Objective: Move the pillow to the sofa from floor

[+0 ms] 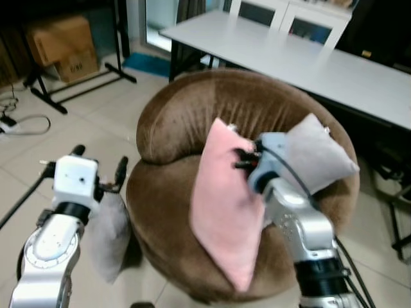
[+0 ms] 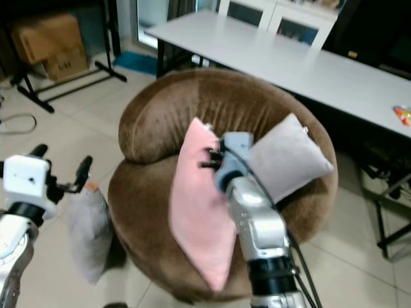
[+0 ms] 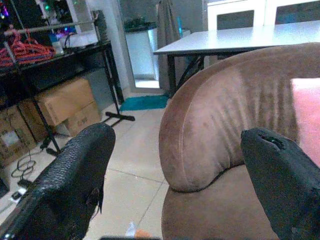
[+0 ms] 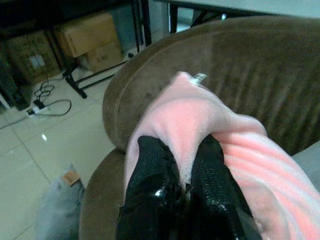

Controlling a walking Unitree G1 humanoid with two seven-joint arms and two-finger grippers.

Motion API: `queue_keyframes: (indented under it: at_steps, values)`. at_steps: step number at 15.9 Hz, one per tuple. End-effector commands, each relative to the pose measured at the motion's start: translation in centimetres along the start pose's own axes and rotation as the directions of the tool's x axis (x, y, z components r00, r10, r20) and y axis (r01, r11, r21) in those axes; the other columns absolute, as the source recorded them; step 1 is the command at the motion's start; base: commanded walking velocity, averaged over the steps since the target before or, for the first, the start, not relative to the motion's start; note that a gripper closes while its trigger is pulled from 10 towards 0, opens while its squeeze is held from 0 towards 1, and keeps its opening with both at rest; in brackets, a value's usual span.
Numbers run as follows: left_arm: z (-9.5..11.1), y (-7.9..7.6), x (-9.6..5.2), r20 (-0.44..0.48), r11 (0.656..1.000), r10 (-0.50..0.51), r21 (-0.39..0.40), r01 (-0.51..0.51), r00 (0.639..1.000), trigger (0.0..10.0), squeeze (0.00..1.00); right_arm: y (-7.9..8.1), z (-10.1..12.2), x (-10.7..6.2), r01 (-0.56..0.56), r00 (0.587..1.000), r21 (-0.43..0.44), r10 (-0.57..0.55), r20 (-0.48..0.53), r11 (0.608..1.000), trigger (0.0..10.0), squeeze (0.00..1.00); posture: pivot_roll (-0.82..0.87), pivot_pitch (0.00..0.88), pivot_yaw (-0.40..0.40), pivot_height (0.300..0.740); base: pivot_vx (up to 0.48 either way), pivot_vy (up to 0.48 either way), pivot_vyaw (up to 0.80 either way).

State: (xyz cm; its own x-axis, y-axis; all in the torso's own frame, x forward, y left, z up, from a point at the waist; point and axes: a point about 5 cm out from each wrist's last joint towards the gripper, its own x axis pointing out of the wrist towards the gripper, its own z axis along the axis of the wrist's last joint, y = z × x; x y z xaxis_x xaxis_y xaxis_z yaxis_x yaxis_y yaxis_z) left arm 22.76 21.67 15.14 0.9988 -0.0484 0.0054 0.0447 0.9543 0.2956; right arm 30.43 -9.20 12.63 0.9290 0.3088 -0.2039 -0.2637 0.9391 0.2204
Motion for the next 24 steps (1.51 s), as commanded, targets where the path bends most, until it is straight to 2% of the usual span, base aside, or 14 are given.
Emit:
queue_keyframes:
  at_steps: [1, 7, 10, 16, 18, 20, 21, 24]
  values:
    - [0.2, -0.8, 0.1, 0.006, 0.999, -0.035, -0.004, 0.035, 0.999, 10.0, 0.0, -1.5, 1.3, -0.5, 0.044, 0.997, -0.006, -0.043, 0.061, 0.999, 10.0, 0.0, 0.04, 0.0, -0.104, 0.74, 0.27, 0.0, 0.0]
    - [0.4, -0.6, 0.6, 0.006, 0.997, -0.076, 0.013, 0.076, 0.997, 10.0, 0.0, -1.0, 1.2, -0.6, 0.028, 0.997, 0.021, -0.029, 0.065, 0.999, 10.0, 0.0, 0.03, 0.0, -0.057, 0.74, 0.274, 0.0, 0.0]
    - [0.5, -0.5, 0.9, 0.008, 0.995, -0.097, 0.024, 0.097, 0.995, 10.0, 0.0, -0.8, 1.1, -0.6, 0.019, 0.998, 0.029, -0.021, 0.065, 0.999, 10.0, 0.0, 0.03, 0.0, -0.04, 0.74, 0.289, 0.0, -0.78]
    - [0.6, -0.5, 1.2, 0.005, 0.992, -0.124, 0.026, 0.123, 0.992, 10.0, 0.0, -0.1, 1.7, -0.4, -0.041, 0.996, 0.024, 0.038, 0.084, 0.999, 10.0, 0.0, 0.03, 0.0, -0.04, 0.74, 0.284, 0.0, 0.0]
    - [0.2, -1.0, 0.7, -0.021, 0.975, -0.219, 0.021, 0.22, 0.975, 10.0, 0.0, 0.6, 2.0, -0.3, -0.112, 0.992, 0.018, 0.11, 0.056, 0.994, 10.0, 0.0, 0.03, 0.0, -0.044, 0.74, 0.0, 0.0, 0.0]
    - [-0.3, -0.8, -0.1, -0.077, 0.938, -0.344, 0.028, 0.346, 0.936, 10.0, 0.0, 2.0, 2.3, 0.2, -0.202, 0.979, 0.089, 0.202, 0.003, 0.975, 10.0, 0.0, 0.03, 0.0, -0.044, 0.74, 0.0, 0.0, 0.0]
    - [-0.3, -0.8, -0.2, -0.088, 0.928, -0.367, 0.028, 0.371, 0.926, 10.0, 0.0, 2.4, 2.5, 0.3, -0.227, 0.974, 0.108, 0.228, 0.002, 0.968, 10.0, 0.0, 0.03, 0.0, -0.045, 0.74, 0.0, 0.0, 0.0]
    - [-0.3, -0.3, -1.1, -0.151, 0.864, -0.495, 0.024, 0.503, 0.856, 10.0, 0.0, 5.5, 3.7, 1.6, -0.375, 0.923, 0.154, 0.384, -0.033, 0.914, 10.0, 0.0, 0.04, 0.0, -0.05, 0.74, 0.0, 0.0, 0.0]
